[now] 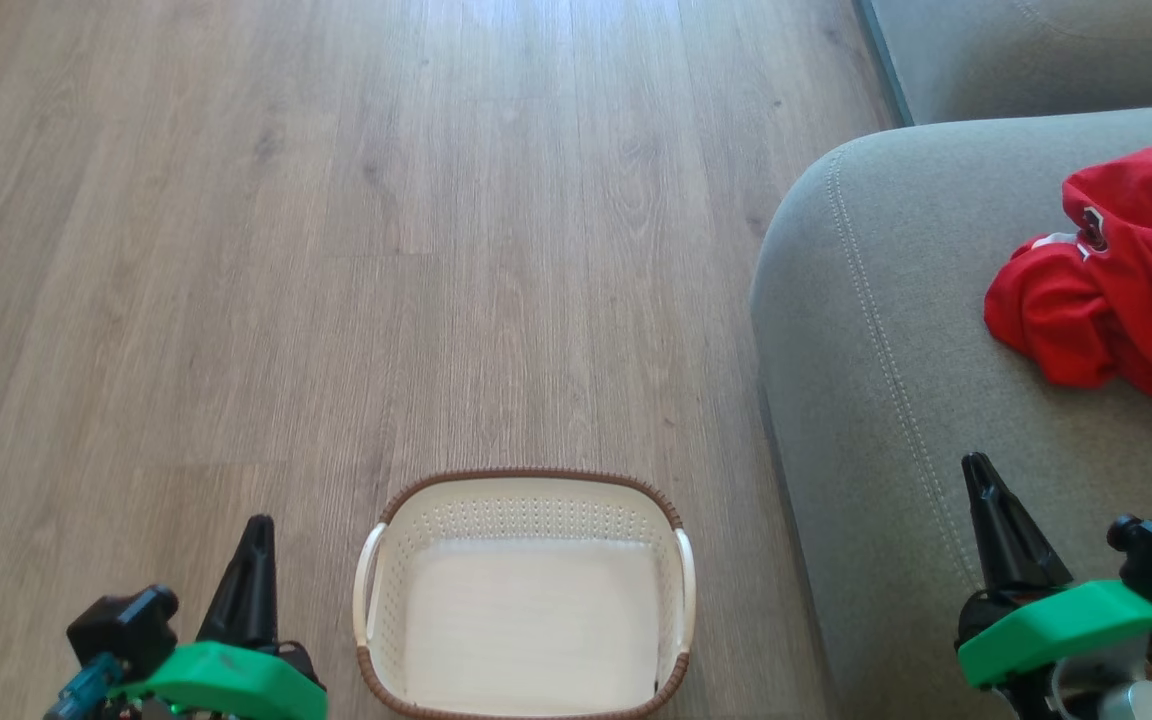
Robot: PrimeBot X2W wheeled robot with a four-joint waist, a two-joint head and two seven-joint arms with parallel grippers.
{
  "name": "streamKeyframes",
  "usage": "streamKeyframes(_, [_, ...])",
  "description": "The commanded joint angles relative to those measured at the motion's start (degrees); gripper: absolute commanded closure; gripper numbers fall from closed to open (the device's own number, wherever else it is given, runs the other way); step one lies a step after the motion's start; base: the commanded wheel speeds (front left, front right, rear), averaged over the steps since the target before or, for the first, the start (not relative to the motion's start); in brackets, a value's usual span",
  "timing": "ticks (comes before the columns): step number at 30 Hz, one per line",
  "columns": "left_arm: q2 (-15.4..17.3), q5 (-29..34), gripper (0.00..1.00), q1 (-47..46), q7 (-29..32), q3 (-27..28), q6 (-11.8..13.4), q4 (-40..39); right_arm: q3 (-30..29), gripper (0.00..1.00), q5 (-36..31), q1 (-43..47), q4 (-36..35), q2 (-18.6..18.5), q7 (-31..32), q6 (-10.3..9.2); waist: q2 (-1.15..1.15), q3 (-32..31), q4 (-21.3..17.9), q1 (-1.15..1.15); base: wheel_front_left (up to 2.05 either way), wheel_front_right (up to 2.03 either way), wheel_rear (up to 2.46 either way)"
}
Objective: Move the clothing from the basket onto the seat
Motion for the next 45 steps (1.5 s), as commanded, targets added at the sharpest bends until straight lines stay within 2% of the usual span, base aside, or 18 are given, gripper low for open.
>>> streamKeyframes(1, [0.14,-1.45,1.0,-2.6,0.41,1.53,-0.49,-1.6,-0.55,1.0,1.46,-2.39,-1.53,0.0,0.42,0.07,0.0,0.0,-0.01,0.0,0.0,0.0,0.0])
streamKeyframes(45, [-2.56,-26.7,1.0,-6.12,7.68,7.57,-3.85,0.28,-3.26,1.0,26.26,-5.55,2.02,2.53,5.68,0.23,0.0,0.06,-0.22,0.0,0.0,0.0,0.0])
